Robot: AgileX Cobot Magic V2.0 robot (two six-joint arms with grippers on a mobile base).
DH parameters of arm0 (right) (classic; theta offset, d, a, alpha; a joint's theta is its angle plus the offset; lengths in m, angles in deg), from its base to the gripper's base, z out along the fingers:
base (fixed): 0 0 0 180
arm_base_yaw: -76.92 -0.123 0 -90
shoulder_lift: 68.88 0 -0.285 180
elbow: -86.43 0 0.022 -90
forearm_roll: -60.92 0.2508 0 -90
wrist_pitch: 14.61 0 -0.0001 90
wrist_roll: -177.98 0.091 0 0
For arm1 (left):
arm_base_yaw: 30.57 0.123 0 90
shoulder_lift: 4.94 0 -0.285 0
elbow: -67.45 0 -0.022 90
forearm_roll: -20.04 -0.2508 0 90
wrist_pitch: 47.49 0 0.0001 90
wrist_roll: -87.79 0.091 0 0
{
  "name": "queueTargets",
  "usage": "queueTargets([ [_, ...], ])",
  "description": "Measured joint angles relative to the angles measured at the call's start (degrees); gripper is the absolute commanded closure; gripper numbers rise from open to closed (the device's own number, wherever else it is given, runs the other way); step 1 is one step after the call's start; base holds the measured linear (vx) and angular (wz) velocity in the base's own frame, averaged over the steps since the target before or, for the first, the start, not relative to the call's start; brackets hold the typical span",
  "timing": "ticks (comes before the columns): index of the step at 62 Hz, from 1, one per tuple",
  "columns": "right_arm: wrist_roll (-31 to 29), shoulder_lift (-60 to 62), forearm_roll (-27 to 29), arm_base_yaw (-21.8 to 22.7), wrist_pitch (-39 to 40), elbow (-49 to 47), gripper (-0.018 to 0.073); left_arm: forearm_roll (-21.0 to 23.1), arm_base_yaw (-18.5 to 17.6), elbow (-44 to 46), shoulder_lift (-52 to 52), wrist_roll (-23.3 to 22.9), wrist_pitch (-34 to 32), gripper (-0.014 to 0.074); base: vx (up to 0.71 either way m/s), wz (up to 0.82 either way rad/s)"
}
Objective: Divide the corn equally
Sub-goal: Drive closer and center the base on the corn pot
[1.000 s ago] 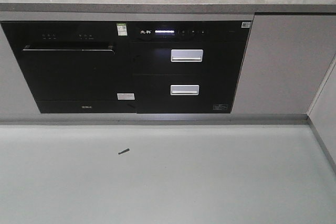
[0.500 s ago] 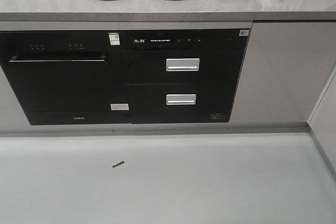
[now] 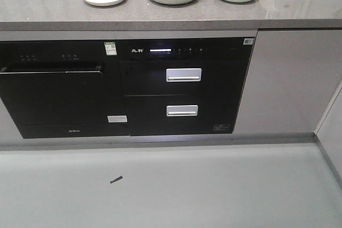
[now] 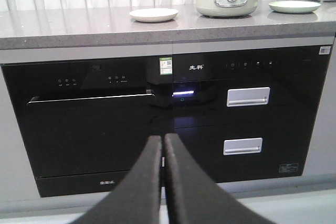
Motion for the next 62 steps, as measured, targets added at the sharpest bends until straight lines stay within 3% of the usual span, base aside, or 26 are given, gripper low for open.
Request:
queueTargets([
  [62, 0.0, 0.0, 0.0, 0.0, 0.0, 0.0, 0.0561, 0.0, 0.0, 0.0, 0.0, 0.0, 0.0, 0.0603, 0.16, 0.00],
])
